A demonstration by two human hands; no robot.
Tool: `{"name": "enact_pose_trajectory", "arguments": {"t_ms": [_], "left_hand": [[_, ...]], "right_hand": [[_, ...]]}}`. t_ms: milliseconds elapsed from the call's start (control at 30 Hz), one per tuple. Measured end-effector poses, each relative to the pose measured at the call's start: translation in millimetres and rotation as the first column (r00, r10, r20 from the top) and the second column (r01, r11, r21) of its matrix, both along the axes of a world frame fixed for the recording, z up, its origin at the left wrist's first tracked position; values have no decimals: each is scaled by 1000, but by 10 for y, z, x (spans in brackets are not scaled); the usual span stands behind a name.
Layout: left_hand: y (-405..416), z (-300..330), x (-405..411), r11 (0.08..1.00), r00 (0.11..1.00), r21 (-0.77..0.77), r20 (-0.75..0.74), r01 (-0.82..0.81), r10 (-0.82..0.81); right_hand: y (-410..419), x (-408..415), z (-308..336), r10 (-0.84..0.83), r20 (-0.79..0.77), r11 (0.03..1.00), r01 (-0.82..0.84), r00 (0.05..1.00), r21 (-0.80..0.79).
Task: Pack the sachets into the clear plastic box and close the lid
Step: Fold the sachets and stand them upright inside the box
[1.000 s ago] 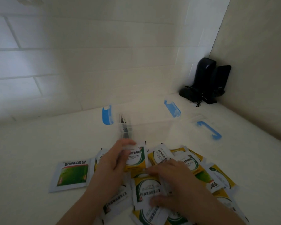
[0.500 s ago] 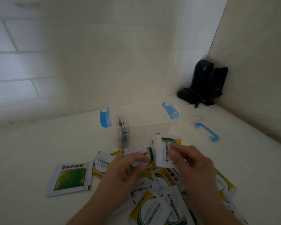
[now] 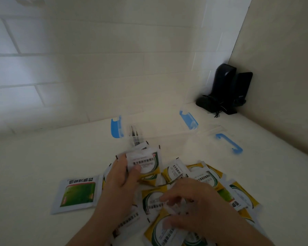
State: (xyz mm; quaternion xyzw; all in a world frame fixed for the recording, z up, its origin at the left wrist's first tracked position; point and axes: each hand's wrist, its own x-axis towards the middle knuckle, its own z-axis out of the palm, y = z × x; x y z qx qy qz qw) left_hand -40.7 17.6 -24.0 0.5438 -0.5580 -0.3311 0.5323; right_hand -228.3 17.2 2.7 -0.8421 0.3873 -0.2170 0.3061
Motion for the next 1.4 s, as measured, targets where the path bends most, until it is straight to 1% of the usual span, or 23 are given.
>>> {"name": "enact_pose_trajectory", "arguments": {"t_ms": [33,67,133,167,233,333,400,500,567,600,667,733,833,900,967,1033,1067,1100,1167,1233,1300,1367,1400], "left_hand": [[4,9,13,1000,1000,9,-15,8,-8],[12,16,19,1000,999,10,-28,17,-17],[28,35,13,1000,1000,-4,-15,24,-24],[34,43,12,1000,1000,-6,4,27,-27],[38,45,12,999,998,-12,49,43,-42],[29,14,22,995,988,-28,125,93,-89],[20,-12,27,993,979,-47,178,104,-94],[12,-49,9,991,969,-34,216,131,-121],[27,-69,-25,986,954,-26,259,163,-151],[39,-71,-44,982,945,-17,277,188,-176],[71,-70,-79,969,919,-5,319,246,-232],[103,-49,-116,946,894,20,323,323,-312],[115,-19,-157,918,872,-7,314,397,-375],[111,-19,-161,928,887,-60,324,366,-329],[104,-21,-160,941,901,-117,345,319,-263],[98,-13,-153,953,909,-125,355,277,-218],[94,-9,-150,957,917,-130,343,260,-202],[91,-3,-144,960,929,-141,318,244,-189],[92,8,-128,968,958,-150,239,199,-160],[102,6,-111,978,978,-115,140,172,-156],[112,-2,-99,978,978,-76,89,195,-188],[124,17,-92,966,968,-74,71,246,-241],[128,30,-81,958,962,-91,60,273,-268]], "right_hand": [[-9,-3,-18,108,-95,994,-106,990,25],[-12,2,-59,183,-180,982,-187,967,-7],[-16,21,-160,193,-320,942,-267,928,-205],[-15,35,-189,177,-360,922,-282,916,-266],[-8,53,-202,178,-348,944,-259,921,-204],[-12,42,-183,171,-247,971,-205,954,-120],[6,29,-83,136,-97,991,-136,986,5],[22,-8,61,-55,147,976,22,988,217],[9,-2,75,-238,304,948,154,922,277],[1,0,73,-329,393,919,195,859,343],[-21,-4,48,-489,530,825,170,693,539],[-32,-9,15,-577,577,760,122,578,638],[-29,55,-28,-608,592,751,144,529,644],[-12,110,-60,-582,608,779,155,540,607],[2,155,-75,-516,616,817,127,596,562],[19,183,-48,-456,625,847,94,634,524],[26,184,-39,-444,612,861,124,655,493],[26,175,-41,-426,573,886,194,700,422],[31,149,-48,-395,423,919,352,816,178],[33,138,-82,-393,336,911,413,856,12],[30,157,-112,-405,328,902,432,853,-9],[12,158,-119,-407,351,911,403,843,88],[-2,154,-107,-377,374,926,339,847,166]]}}
